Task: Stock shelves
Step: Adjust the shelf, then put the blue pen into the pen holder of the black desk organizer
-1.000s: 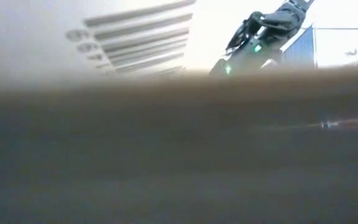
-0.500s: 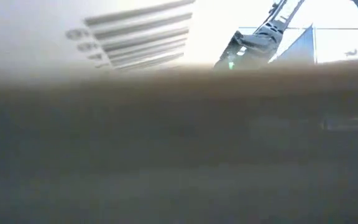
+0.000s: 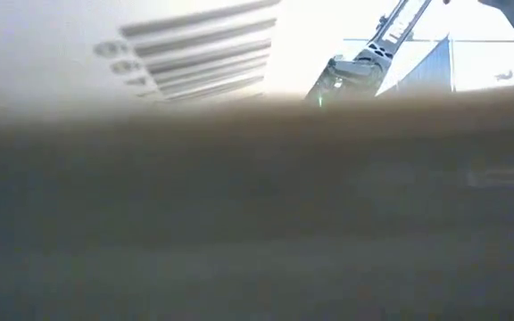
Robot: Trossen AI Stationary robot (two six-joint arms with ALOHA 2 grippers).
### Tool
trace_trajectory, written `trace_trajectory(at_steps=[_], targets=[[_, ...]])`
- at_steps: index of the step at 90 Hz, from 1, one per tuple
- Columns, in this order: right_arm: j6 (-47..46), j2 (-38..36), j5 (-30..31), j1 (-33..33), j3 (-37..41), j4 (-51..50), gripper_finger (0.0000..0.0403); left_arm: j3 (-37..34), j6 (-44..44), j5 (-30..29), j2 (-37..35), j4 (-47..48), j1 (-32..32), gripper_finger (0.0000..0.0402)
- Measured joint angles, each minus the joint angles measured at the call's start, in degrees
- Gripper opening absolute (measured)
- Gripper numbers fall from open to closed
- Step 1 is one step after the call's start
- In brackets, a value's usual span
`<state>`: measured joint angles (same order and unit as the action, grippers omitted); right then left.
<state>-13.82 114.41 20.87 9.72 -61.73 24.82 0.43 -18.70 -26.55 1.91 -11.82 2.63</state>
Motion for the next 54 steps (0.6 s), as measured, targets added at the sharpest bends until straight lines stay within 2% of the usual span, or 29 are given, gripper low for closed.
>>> trace_trajectory(at_steps=[33, 54], targets=[[-0.29, -0.88, -0.53, -2.06, 0.09, -0.26, 0.0, 0.0, -0.03, 0.0, 0.0, 0.04, 0.0, 0.0076], [0.4, -7.64, -1.14, -7.2, 0.09, -3.94, 0.0021, 0.0, -0.19, 0.01, 0.0, 0.05, 0.0, 0.0076]])
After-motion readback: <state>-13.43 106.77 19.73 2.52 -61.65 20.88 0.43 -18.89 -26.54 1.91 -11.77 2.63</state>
